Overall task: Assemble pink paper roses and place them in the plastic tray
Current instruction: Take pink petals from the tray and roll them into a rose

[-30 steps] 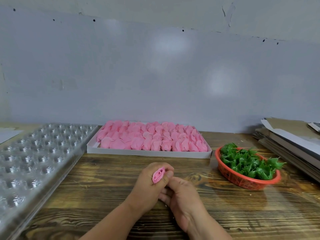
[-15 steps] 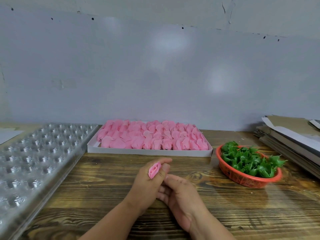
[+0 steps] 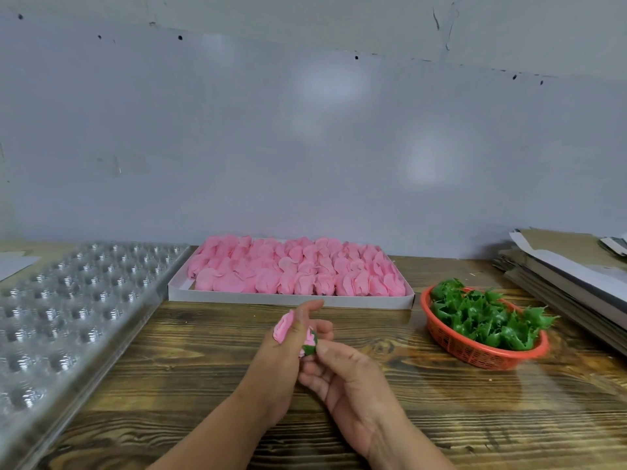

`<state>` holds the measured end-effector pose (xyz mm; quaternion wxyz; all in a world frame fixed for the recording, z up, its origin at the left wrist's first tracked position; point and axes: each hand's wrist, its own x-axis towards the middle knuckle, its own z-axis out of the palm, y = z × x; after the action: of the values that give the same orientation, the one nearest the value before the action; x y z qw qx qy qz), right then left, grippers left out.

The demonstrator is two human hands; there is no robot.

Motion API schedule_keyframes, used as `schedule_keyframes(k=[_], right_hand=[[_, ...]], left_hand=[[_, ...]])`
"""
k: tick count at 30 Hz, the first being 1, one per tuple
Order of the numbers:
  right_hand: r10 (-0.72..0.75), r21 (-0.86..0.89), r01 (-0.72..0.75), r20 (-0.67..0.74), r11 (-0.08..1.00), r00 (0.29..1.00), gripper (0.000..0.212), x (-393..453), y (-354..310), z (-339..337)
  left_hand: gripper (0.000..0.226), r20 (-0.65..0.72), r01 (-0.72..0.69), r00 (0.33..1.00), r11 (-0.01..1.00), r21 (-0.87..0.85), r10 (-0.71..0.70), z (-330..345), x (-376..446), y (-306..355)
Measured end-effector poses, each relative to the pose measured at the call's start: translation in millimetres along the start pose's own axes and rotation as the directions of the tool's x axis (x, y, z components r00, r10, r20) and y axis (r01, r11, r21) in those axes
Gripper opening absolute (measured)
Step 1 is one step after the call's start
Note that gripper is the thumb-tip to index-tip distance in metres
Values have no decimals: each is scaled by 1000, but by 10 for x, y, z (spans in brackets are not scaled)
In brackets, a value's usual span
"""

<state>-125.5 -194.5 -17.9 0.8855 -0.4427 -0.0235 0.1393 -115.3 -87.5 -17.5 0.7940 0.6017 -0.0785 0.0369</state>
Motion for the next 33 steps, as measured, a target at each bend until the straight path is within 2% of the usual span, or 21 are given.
schedule_keyframes(k=[3, 8, 10, 12, 14, 16, 19, 21, 23, 25, 28, 30, 31, 33], right_hand=[[-69, -49, 70, 21, 996, 997, 17, 4, 4, 8], [-135, -103, 143, 78, 984, 988, 21, -46, -8, 43], [-185, -173, 203, 115, 964, 976, 24, -65, -26, 49], [-298, -347, 328, 137, 878, 945, 25, -80, -48, 42], [-410, -540, 450, 202, 711, 890, 32, -101, -57, 36], [-465, -630, 527, 281, 571, 840, 37, -127, -48, 44], [-486, -711, 557, 338, 429, 806, 42, -132, -21, 50], [-487, -747, 530, 317, 401, 814, 40, -111, -13, 50], [-484, -757, 501, 280, 420, 829, 39, -99, -11, 53], [-476, -731, 468, 221, 496, 851, 34, -82, -12, 57], [-440, -551, 419, 102, 722, 892, 21, -56, -27, 75], [-359, -360, 346, 33, 866, 933, 17, -48, -28, 76], [-324, -294, 316, 22, 902, 946, 16, -52, -26, 76], [-291, -261, 290, 36, 921, 956, 14, -64, -25, 84]], left_hand=[[39, 8, 14, 1000, 999, -42, -14, 15, -4, 4], [33, 31, 26, 999, 1000, -17, -25, 68, -42, 4], [33, 40, 39, 999, 998, -51, -36, 65, -57, 33], [37, 62, 62, 997, 992, -112, -55, 44, -59, 44], [37, 75, 99, 993, 980, -173, -87, 24, -61, 51], [37, 72, 143, 989, 966, -216, -130, 3, -50, 51], [37, 67, 177, 984, 955, -240, -165, -7, -36, 47], [36, 70, 175, 984, 963, -203, -164, 6, -24, 23], [39, 81, 172, 984, 970, -169, -161, 16, -31, 10], [58, 123, 155, 983, 976, -153, -137, 17, -42, 7], [112, 174, 129, 980, 978, -164, -100, 22, -43, -9], [132, 193, 120, 978, 966, -230, -75, -6, -57, -34], [129, 202, 124, 977, 961, -248, -73, -10, -56, -39], [99, 209, 156, 972, 960, -234, -107, -4, -29, -35]])
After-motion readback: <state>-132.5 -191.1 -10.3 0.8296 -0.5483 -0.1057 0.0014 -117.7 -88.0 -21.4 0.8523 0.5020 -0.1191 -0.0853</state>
